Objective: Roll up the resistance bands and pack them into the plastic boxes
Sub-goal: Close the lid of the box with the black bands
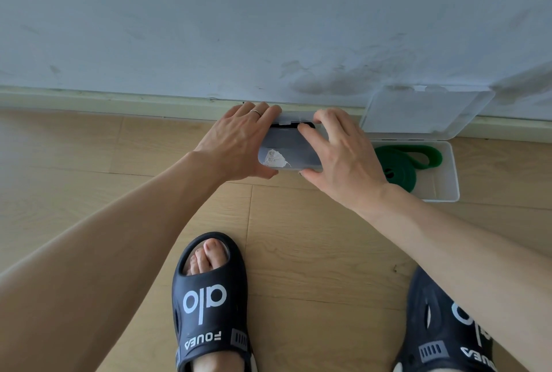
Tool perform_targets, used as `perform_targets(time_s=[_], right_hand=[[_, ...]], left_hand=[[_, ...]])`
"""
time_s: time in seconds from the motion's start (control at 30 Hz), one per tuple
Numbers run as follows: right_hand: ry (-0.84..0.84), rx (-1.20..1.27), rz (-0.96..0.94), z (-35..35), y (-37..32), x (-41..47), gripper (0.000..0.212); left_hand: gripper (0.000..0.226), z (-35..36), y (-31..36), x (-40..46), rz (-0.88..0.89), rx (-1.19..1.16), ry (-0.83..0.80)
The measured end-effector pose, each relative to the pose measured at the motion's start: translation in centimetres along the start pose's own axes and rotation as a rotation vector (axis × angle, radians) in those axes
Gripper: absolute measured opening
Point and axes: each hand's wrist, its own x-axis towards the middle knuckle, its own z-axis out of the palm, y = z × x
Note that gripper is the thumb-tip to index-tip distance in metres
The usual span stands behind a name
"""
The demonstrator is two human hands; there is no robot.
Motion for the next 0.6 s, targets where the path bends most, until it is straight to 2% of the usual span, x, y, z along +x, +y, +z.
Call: perform_targets(time_s=[0.1, 0.2, 0.37, 0.6], right_hand=[[0.016, 0.017, -0.039, 0.2, 0.2, -0.2, 0.071], [0.027, 0.045, -0.014, 0.2, 0.2, -0.2, 0.072], [-0.092, 0.030, -0.025, -0.1, 0.8, 0.8, 0.097], [-0.170, 0.214, 0.022, -0.2, 0.9, 1.6, 0.090]], left_hand=[[0.106, 0.1, 0.1, -0.4, -0.006, -0.030, 0.009], [0.100, 0.2, -0.1, -0.4, -0.009, -0.045, 0.006], [0.092, 0.5, -0.1, -0.6, -0.008, -0.051, 0.030], [0.092, 0.3, 0.2, -0.3, 0.021, 0.025, 0.032]])
